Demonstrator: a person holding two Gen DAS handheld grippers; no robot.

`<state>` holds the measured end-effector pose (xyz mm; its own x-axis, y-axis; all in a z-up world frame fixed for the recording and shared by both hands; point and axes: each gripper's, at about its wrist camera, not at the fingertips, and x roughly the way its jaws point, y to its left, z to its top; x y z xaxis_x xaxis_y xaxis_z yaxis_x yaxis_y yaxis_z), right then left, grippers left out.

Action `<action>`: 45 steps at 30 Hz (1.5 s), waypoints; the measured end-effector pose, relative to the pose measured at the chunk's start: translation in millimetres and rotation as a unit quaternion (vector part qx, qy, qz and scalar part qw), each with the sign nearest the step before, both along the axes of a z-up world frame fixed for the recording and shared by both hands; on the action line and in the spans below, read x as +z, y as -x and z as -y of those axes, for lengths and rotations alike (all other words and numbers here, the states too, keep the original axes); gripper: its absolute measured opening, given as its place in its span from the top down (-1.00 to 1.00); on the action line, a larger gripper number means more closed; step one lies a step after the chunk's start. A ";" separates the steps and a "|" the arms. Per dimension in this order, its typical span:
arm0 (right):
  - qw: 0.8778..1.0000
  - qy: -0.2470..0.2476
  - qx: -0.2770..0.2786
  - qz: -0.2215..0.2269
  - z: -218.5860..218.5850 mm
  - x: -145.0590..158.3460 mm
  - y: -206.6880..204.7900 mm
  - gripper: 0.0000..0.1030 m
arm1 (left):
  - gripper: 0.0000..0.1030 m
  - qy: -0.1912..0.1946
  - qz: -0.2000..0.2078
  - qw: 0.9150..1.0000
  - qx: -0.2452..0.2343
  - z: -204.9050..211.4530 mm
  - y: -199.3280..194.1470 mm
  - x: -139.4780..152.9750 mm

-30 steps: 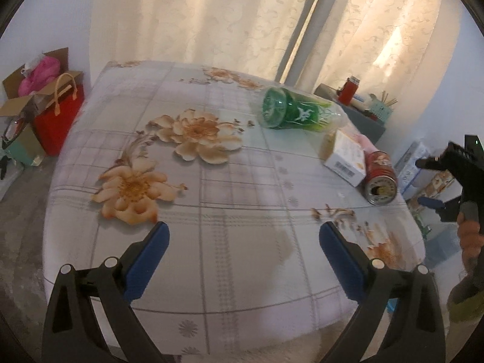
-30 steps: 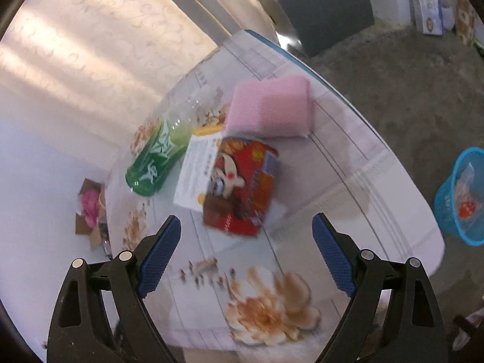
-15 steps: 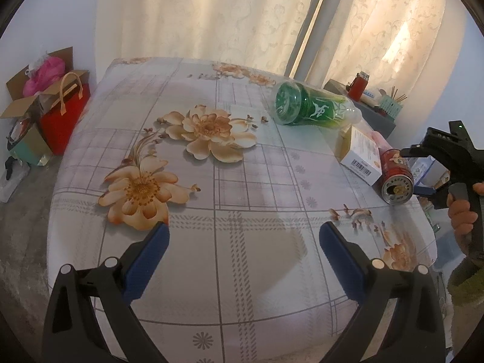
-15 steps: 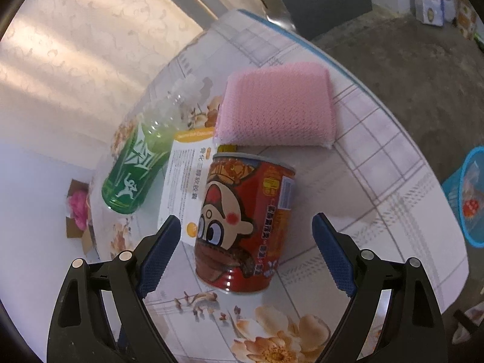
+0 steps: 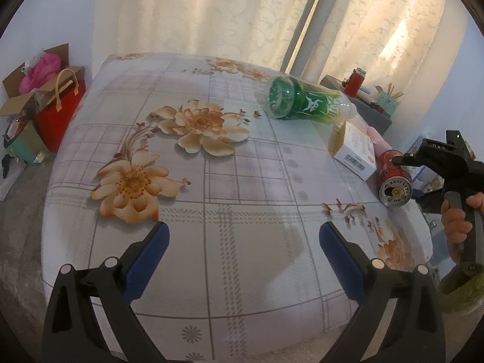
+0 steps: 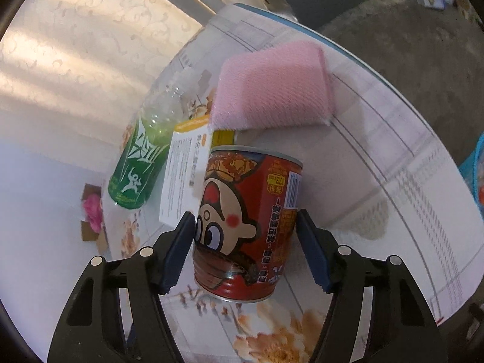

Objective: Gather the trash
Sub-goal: 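Grasp the red cartoon-printed can with the left tool and lift it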

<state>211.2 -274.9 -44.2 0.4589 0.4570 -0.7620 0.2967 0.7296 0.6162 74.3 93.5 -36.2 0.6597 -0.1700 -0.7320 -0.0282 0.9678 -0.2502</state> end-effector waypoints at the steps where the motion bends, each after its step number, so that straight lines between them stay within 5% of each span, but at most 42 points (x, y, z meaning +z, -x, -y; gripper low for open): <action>1: 1.000 -0.006 -0.001 -0.001 0.6 -1.6 3.4 -0.24 | -0.89 0.000 0.000 1.000 -0.002 1.6 0.7 0.4; 12: 0.995 -0.075 0.056 -0.018 -45.0 -14.3 47.9 -0.23 | -0.89 0.012 0.007 1.000 -0.025 7.8 7.5 2.3; 24: 0.984 -0.125 0.123 -0.034 -130.5 -19.0 32.2 -0.24 | -0.89 0.035 0.020 0.999 -0.026 -7.4 24.1 8.7; 37: 0.982 -0.129 0.140 -0.005 -114.5 -6.3 37.6 -0.39 | -0.89 0.159 0.011 0.979 -0.128 25.5 -4.4 15.8; 41: 0.985 -0.113 0.130 0.018 -87.9 0.1 48.1 -0.39 | -0.84 0.123 -0.005 0.980 -0.156 46.0 -35.4 17.4; 45: 0.989 -0.087 0.117 0.036 -63.1 2.8 58.0 -0.39 | -0.44 0.068 -0.050 0.978 -0.191 70.2 -68.7 11.0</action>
<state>153.1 -211.8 -41.5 0.3752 0.6778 -0.6323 0.0838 0.6546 0.7513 143.0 23.3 -25.2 0.4551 -0.4902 -0.7434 0.2968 0.8706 -0.3924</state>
